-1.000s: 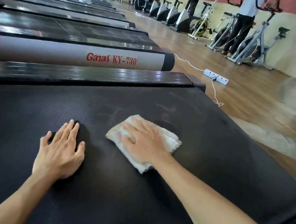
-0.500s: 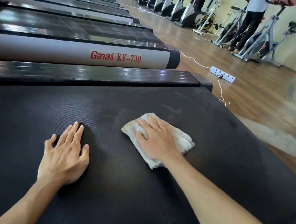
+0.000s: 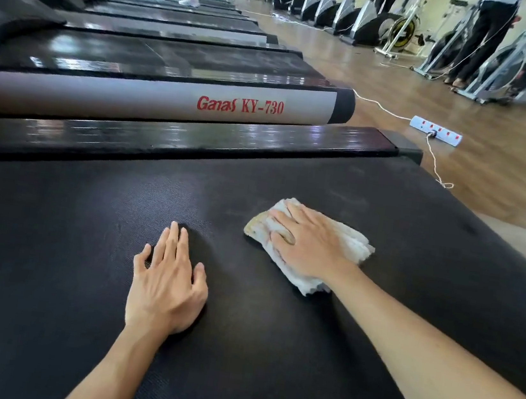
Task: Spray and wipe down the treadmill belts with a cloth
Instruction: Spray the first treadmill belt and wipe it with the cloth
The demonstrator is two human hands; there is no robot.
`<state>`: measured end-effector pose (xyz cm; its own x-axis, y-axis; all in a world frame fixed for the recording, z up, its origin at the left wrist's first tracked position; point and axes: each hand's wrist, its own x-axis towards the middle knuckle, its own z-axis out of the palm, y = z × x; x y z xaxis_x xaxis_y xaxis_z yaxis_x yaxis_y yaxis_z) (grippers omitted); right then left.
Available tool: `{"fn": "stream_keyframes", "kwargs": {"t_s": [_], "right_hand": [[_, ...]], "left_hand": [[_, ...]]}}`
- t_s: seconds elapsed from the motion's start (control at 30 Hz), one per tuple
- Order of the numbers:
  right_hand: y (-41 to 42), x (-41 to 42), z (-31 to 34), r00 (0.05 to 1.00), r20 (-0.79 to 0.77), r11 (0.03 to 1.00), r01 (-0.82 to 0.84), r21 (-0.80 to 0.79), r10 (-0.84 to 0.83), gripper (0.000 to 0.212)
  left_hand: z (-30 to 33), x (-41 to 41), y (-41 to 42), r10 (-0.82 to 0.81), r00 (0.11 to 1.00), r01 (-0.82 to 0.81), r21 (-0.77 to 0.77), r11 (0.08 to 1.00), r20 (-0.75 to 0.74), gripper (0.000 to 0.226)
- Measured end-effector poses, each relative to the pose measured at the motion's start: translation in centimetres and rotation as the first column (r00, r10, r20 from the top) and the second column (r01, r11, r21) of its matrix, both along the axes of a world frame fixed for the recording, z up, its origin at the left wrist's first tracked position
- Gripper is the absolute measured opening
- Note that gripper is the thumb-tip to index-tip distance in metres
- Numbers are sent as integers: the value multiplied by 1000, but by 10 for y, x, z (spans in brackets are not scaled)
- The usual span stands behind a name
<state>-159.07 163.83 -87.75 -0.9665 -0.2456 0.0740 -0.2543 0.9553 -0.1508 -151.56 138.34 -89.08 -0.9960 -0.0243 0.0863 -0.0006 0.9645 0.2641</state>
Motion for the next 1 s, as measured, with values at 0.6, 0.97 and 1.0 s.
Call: {"fn": "stream_keyframes", "kwargs": {"t_s": [0.6,0.97,1.0], "right_hand": [[-37,-53,5,996,-9,997,83,-9,-83,59],[-1,-11,22,982,91,984,-156,-80,163,45],[-5,-30,21,995,67,996,-77,-40,80,44]], "left_hand": [[1,0,-1,-9,1000,9,9,1000,-12,82],[0,1,0,43,999,-43,15,999,-5,83],[0,1,0,45,999,-45,14,999,-1,85]]}}
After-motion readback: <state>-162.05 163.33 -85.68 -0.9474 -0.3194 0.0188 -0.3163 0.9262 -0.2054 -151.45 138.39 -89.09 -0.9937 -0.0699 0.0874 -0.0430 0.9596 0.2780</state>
